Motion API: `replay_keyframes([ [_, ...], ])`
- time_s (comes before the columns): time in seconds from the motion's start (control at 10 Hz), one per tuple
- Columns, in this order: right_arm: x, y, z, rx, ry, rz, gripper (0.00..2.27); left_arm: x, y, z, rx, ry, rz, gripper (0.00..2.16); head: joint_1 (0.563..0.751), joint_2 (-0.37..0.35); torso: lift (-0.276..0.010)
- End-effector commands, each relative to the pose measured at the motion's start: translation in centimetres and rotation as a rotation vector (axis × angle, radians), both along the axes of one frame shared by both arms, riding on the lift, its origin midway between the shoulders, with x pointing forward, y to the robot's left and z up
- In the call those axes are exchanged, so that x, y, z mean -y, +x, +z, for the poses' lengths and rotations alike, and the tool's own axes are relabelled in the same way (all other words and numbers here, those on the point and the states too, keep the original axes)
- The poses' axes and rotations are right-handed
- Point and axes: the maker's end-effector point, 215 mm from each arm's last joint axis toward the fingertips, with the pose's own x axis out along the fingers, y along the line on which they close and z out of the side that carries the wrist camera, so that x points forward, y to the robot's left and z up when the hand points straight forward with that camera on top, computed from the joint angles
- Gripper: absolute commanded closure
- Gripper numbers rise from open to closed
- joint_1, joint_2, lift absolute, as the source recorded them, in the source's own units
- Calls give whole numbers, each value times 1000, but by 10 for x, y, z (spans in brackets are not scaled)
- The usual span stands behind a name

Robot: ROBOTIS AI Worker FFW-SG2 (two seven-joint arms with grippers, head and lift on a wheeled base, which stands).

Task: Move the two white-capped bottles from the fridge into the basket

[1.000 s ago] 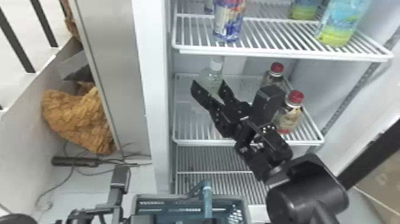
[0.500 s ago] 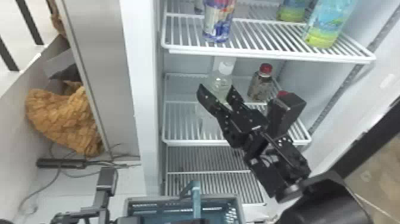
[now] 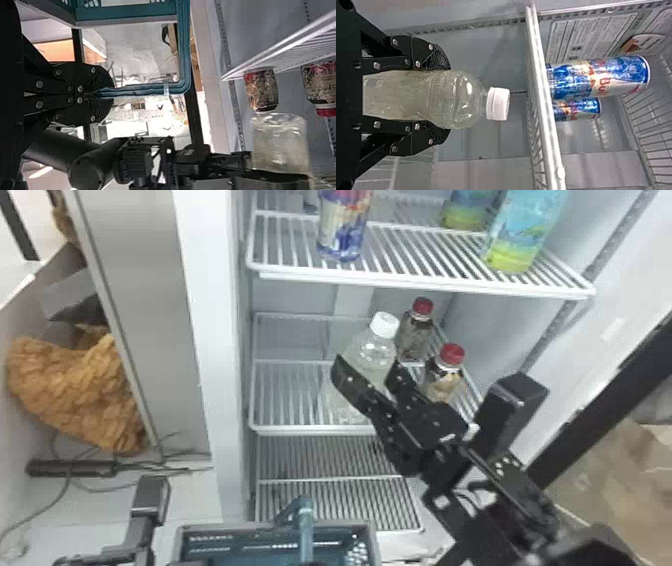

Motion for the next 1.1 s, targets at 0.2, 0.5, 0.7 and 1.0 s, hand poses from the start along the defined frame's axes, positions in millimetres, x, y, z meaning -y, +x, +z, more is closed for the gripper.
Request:
replay_keyframes([
  [0.2,17,-36,0,-71,-55,-9,792,-2,-1,-2,-4,3,1,1156,695,-240,-260],
  [0.5,28,-62,-13,-159,-104,-8,792,-1,-4,-3,-6,7,-7,1156,695,-272,-260],
  [0.7,32,-76,-28,-229,-114,0,794,1,-5,-4,-7,7,-10,1156,695,-292,-260],
  [1.0,37,-101,-50,-346,-138,3,794,-1,-2,-4,-3,11,-4,1156,695,-315,-260],
])
